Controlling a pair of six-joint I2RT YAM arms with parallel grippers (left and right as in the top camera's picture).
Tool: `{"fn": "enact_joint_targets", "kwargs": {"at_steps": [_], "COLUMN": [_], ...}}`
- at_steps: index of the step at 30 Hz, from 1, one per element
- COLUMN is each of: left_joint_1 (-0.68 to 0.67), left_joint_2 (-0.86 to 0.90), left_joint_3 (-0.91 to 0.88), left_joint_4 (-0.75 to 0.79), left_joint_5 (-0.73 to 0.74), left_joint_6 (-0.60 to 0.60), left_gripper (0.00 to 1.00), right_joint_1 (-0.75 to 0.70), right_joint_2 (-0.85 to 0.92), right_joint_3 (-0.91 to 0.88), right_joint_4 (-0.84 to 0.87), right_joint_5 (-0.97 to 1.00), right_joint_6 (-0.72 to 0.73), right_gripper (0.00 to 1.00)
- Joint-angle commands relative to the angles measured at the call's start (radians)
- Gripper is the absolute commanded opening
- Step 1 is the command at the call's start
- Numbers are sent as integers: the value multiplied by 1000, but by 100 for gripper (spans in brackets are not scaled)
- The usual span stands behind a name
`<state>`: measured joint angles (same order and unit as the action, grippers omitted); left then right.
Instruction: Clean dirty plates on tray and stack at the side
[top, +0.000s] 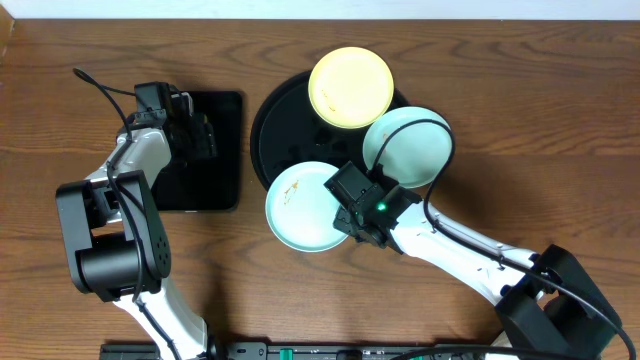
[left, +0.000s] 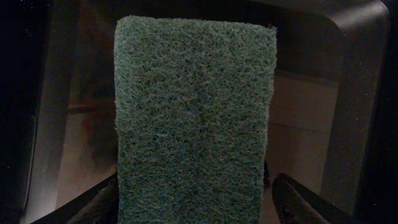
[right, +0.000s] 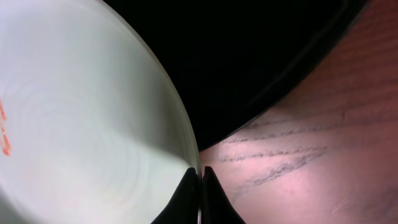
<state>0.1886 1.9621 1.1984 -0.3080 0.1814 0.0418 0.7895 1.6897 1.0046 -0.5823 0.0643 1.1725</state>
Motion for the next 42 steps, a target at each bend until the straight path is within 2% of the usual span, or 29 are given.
{"fn": "enact_joint_targets", "kwargs": {"at_steps": [1,6,10,21,28,33,42], "left_joint_1": [1,1,1,1,1,1,3], "left_joint_2": [-25,-25,-25,-48,-46,-45,16], "left_joint_3": [7,7,7,7,7,7,7], "left_joint_4": [-5,-5,-5,-2,5,61,113], "left_joint_5": [9,9,9,9,8,-17,-44], "left_joint_6": [0,0,-1,-1,-1,-1,-1], "left_gripper": [75,75,75,75,75,80,79], "right_joint_1": [-10,-22,-44,-175,-175,-175,-175], "right_joint_2": [5,5,5,5,5,5,5], "right_joint_3": [11,69,146,304,303,303,303], "right_joint_4": [-1,13,-24,-102,-86,-90,-95], "right_joint_5": [44,45,72,103,103,103,103], "right_joint_6": [-142,-433,-609,-917,-922,-923,-915], "right_gripper": [1,1,1,1,1,1,1]}}
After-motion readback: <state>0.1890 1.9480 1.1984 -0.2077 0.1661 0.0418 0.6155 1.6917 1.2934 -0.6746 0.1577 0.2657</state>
